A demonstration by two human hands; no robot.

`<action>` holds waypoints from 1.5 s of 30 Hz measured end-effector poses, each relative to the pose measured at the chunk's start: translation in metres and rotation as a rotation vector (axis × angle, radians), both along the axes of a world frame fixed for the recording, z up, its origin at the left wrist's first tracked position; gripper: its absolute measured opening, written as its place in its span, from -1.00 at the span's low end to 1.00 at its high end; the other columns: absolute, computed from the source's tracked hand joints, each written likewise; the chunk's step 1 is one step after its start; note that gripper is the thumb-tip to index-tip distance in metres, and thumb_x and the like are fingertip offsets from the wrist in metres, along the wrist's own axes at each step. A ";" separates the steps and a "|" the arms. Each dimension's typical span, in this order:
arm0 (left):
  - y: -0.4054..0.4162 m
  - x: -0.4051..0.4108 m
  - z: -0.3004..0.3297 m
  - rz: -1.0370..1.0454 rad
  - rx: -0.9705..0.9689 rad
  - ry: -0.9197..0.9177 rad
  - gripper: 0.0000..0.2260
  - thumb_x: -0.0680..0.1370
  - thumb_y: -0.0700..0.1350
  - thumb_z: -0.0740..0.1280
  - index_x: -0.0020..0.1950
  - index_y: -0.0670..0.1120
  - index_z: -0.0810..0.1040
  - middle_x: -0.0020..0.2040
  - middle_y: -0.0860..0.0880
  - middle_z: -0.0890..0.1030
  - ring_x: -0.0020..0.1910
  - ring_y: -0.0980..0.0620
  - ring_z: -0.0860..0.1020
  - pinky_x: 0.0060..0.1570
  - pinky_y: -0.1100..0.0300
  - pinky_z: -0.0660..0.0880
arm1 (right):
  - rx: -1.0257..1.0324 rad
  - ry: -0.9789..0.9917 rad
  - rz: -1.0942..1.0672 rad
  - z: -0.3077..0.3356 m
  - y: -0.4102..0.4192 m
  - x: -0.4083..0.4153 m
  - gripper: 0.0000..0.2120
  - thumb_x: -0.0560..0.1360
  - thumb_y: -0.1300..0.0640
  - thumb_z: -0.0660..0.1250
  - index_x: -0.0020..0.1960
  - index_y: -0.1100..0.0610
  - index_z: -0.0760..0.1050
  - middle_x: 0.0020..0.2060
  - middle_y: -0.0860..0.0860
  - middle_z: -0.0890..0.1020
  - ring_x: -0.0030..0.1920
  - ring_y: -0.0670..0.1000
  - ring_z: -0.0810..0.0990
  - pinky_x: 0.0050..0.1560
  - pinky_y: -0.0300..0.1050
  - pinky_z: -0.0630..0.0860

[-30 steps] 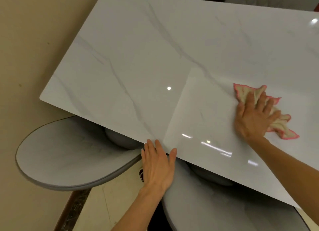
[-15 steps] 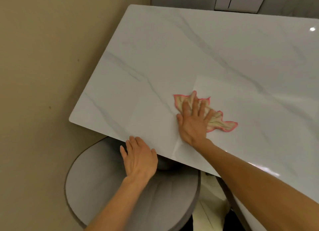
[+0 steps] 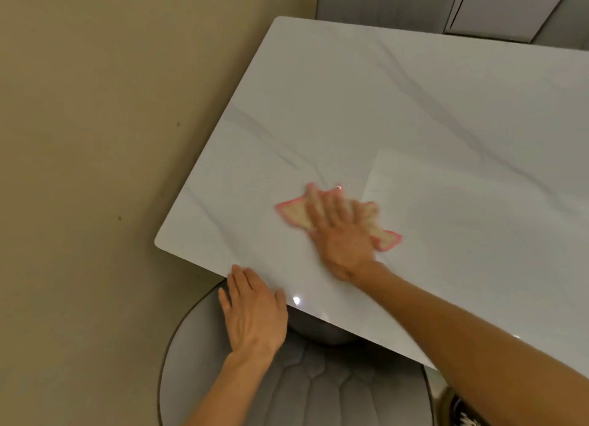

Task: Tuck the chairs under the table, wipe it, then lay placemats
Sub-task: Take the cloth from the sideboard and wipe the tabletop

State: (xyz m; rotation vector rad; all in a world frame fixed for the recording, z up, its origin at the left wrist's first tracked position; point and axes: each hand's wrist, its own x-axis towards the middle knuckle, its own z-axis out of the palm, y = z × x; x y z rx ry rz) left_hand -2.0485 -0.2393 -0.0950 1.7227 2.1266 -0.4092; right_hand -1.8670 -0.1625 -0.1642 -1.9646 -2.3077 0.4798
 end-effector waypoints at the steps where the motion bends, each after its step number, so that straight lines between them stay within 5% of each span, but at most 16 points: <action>1: 0.006 -0.002 -0.002 0.005 0.015 0.005 -0.29 0.66 0.17 0.06 0.60 -0.26 -0.09 0.61 -0.25 -0.07 0.60 -0.15 -0.06 0.55 -0.07 -0.12 | 0.004 -0.022 -0.114 -0.001 0.001 0.022 -0.44 0.67 -0.09 -0.08 0.59 -0.01 -0.18 0.55 -0.05 -0.25 0.55 0.19 -0.22 0.48 0.29 -0.16; 6: 0.037 -0.031 -0.016 0.087 0.057 -0.004 -0.18 0.61 0.31 0.04 0.59 -0.28 -0.11 0.61 -0.26 -0.09 0.60 -0.17 -0.07 0.56 -0.09 -0.09 | -0.090 -0.074 -0.610 0.004 -0.009 0.124 -0.38 0.58 -0.28 -0.28 0.59 -0.09 -0.13 0.59 0.02 -0.11 0.56 0.17 -0.14 0.48 0.31 -0.21; 12: 0.044 -0.042 -0.024 0.080 0.068 -0.028 -0.08 0.56 0.41 -0.05 0.58 -0.30 -0.19 0.60 -0.29 -0.15 0.60 -0.19 -0.12 0.57 -0.03 -0.11 | -0.015 -0.002 -0.804 0.001 0.029 0.083 -0.38 0.58 -0.20 -0.16 0.59 0.00 -0.06 0.58 0.10 -0.08 0.55 0.23 -0.13 0.46 0.36 -0.18; 17: 0.042 -0.045 -0.026 0.045 0.091 -0.036 -0.01 0.43 0.44 -0.29 0.59 -0.29 -0.13 0.60 -0.28 -0.09 0.60 -0.20 -0.08 0.54 -0.01 -0.13 | 0.017 0.012 -0.393 0.000 0.094 -0.030 -0.37 0.59 -0.15 -0.13 0.59 0.00 -0.20 0.58 0.03 -0.20 0.53 0.30 -0.21 0.42 0.42 -0.19; 22: 0.044 -0.049 -0.024 0.025 0.035 -0.016 0.03 0.31 0.41 -0.43 0.60 -0.25 -0.17 0.61 -0.24 -0.14 0.60 -0.15 -0.13 0.55 0.02 -0.15 | -0.032 0.018 0.116 0.009 0.097 -0.154 -0.44 0.65 -0.14 -0.12 0.60 0.00 -0.07 0.56 -0.01 -0.28 0.55 0.19 -0.27 0.46 0.30 -0.29; 28: 0.046 -0.059 -0.016 0.007 -0.058 -0.065 -0.10 0.55 0.40 0.01 0.59 -0.18 -0.27 0.61 -0.18 -0.25 0.59 -0.10 -0.23 0.55 0.05 -0.15 | -0.008 0.009 0.453 0.004 0.055 -0.148 -0.44 0.63 -0.18 -0.17 0.59 -0.04 -0.10 0.54 -0.03 -0.28 0.56 0.15 -0.22 0.50 0.22 -0.25; 31: 0.047 -0.063 -0.014 -0.008 -0.085 -0.084 -0.07 0.53 0.40 0.10 0.60 -0.16 -0.25 0.61 -0.16 -0.24 0.60 -0.10 -0.22 0.55 0.04 -0.12 | -0.001 -0.005 0.500 -0.003 0.037 -0.129 -0.36 0.61 -0.16 0.10 0.59 -0.04 -0.09 0.55 -0.02 -0.25 0.56 0.17 -0.16 0.51 0.23 -0.17; 35: 0.054 -0.065 -0.009 0.015 -0.153 -0.102 -0.09 0.55 0.41 0.06 0.61 -0.16 -0.25 0.61 -0.16 -0.26 0.60 -0.10 -0.20 0.56 0.02 -0.10 | 0.027 0.006 0.357 0.000 0.032 -0.095 -0.47 0.62 -0.15 0.03 0.55 -0.01 0.16 0.57 0.02 0.06 0.54 0.18 0.11 0.49 0.27 0.04; 36: 0.056 -0.066 -0.008 0.025 -0.169 -0.102 -0.10 0.55 0.40 0.05 0.61 -0.16 -0.23 0.61 -0.15 -0.26 0.60 -0.09 -0.19 0.56 0.01 -0.09 | 0.018 0.002 0.283 0.003 0.036 -0.083 -0.47 0.63 -0.16 -0.04 0.55 -0.02 0.17 0.57 0.02 0.08 0.54 0.19 0.12 0.50 0.27 -0.03; 39: 0.058 -0.064 -0.007 0.054 -0.153 -0.088 -0.15 0.57 0.38 0.03 0.62 -0.16 -0.18 0.62 -0.14 -0.19 0.61 -0.08 -0.13 0.56 -0.02 -0.08 | -0.024 -0.024 -0.008 0.009 0.046 -0.025 -0.44 0.63 -0.21 -0.20 0.59 -0.06 -0.01 0.58 -0.04 -0.12 0.57 0.16 -0.13 0.45 0.23 -0.34; 45: 0.045 -0.034 -0.008 0.027 0.045 -0.117 -0.25 0.62 0.27 0.06 0.62 -0.19 -0.09 0.63 -0.14 -0.04 0.60 -0.08 -0.02 0.56 -0.07 -0.01 | -0.100 -0.126 -0.373 0.017 -0.004 0.122 -0.44 0.62 -0.22 -0.25 0.58 -0.10 -0.17 0.56 -0.08 -0.25 0.55 0.11 -0.26 0.45 0.32 -0.19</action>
